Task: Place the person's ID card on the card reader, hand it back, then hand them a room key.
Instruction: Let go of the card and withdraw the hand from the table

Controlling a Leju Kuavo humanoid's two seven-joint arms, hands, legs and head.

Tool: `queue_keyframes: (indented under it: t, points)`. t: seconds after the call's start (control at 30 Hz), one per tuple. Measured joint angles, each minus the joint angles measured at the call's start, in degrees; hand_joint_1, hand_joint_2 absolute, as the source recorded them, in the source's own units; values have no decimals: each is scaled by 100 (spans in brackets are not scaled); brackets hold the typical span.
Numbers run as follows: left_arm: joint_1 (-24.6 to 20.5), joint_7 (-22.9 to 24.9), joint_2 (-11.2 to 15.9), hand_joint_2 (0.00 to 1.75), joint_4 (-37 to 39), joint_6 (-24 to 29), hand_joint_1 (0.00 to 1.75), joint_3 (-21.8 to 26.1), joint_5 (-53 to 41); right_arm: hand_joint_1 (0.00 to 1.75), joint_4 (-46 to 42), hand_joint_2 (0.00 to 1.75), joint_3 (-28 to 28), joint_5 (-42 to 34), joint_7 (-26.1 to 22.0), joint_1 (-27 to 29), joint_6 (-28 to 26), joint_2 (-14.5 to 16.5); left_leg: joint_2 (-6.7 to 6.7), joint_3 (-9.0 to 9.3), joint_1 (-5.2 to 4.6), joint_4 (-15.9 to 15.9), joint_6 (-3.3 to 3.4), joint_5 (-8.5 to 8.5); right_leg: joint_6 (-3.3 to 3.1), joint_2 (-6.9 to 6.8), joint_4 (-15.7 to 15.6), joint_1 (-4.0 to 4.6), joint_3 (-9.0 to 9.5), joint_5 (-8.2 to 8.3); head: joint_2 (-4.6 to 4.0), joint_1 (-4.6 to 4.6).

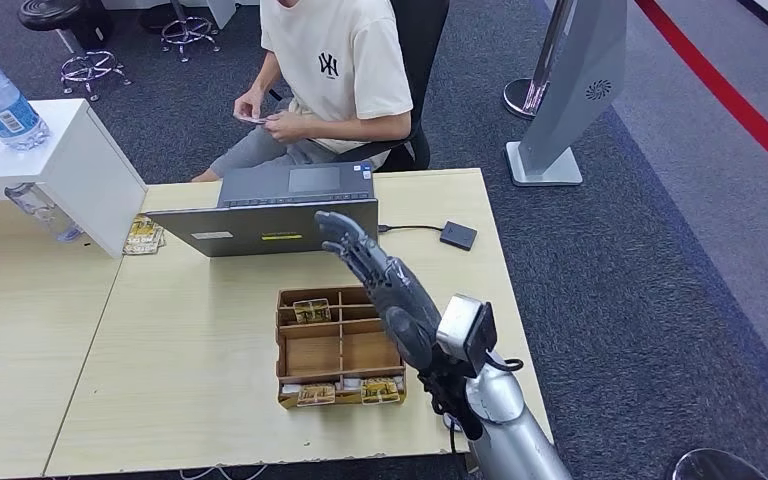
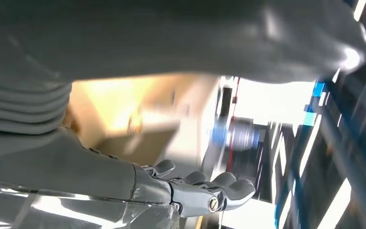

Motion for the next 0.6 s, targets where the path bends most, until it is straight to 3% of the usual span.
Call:
queue_keyframes:
  t: [0.1,0.23,0.4,0.6]
  points:
    - [-26,-115,-56,0,43,-54,0,145,-47,0,70,0,200,-184,-29,256,879,-116,1,1,0,0,-1,-1,0,1,0,0,1,0,0,0]
    - [-102,-202,-129,0,167,-69,0,340,-107,0,506,0,561,-83,-86,570,1354,-212,1,3,1,0,-1,-1,0,0,0,1,2,0,0,1]
    - [-179,-247,-198,0,306,-72,0,547,-137,0,1107,0,909,108,-155,861,1522,-310,1,3,2,0,-1,-1,0,1,0,2,3,0,0,0]
    - [-204,-255,-257,0,358,-54,0,714,-175,0,1668,0,1144,607,-174,1040,1263,-417,2,4,1,0,-1,-1,0,1,-1,1,3,0,0,-1]
